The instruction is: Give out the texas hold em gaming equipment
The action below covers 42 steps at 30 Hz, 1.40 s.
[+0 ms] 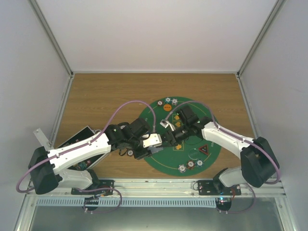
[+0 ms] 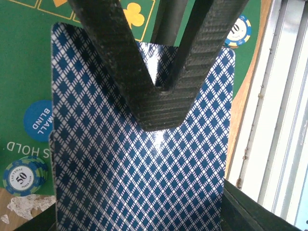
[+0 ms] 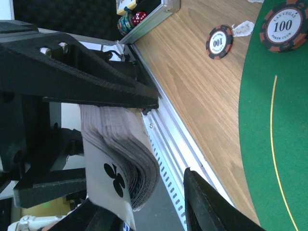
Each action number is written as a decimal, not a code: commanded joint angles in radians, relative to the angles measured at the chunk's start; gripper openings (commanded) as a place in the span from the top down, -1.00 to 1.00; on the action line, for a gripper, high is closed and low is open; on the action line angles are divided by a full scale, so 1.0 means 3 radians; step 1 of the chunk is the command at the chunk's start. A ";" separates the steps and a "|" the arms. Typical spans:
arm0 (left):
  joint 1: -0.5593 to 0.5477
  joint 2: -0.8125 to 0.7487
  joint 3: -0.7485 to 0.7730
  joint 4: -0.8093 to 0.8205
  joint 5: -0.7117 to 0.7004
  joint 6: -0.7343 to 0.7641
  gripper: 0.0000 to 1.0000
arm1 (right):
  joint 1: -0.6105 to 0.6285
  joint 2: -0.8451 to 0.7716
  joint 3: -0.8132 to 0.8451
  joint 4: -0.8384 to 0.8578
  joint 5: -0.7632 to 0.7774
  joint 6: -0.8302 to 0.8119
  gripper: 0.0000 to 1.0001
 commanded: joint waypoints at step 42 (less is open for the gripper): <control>0.0053 0.0107 0.0121 0.0024 -0.0130 0.0035 -0.08 | -0.0198 -0.0083 0.0085 -0.0189 -0.0058 -0.0126 0.99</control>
